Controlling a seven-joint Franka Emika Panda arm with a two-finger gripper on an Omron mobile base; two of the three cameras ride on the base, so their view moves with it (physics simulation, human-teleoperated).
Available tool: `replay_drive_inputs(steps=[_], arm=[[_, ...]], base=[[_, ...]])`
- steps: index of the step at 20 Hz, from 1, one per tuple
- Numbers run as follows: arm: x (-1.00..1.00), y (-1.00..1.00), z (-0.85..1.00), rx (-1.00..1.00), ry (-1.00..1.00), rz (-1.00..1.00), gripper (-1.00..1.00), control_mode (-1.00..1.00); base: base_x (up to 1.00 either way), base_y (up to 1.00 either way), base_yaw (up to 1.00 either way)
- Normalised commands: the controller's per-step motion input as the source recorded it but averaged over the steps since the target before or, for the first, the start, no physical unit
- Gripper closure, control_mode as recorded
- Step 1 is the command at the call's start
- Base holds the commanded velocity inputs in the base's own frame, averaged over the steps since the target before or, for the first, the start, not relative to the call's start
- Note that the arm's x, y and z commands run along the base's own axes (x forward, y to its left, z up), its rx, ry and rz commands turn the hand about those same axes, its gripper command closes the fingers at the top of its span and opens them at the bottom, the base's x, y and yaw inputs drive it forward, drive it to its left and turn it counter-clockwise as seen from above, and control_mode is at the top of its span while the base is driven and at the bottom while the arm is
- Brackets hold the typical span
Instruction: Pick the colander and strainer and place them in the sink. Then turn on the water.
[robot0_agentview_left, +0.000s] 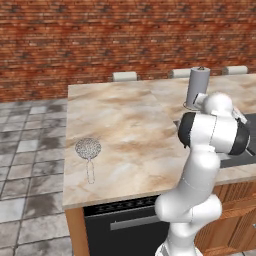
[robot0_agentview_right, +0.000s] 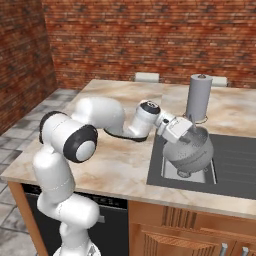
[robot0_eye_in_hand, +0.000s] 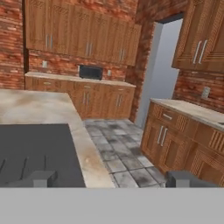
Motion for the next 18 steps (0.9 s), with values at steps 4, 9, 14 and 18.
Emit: replay_drive_inputs(steps=[4,9,14,18], arm=[[-0.99,0.0,0.98,0.07,-0.07,0.01,-1.0,-1.0],[-0.84,0.23,1.0,0.03,-0.22,0.16,-1.0,-1.0],[-0.51,0.5,1.0,0.06,-0.12,0.2,-1.0,-1.0],[-0.22,0.75,0.72,0.05,-0.08,0.21,-1.0,-1.0]], base=[[0.0,0.0,0.0],[0.0,0.0,0.0],[0.0,0.0,0.0],[0.0,0.0,0.0]])
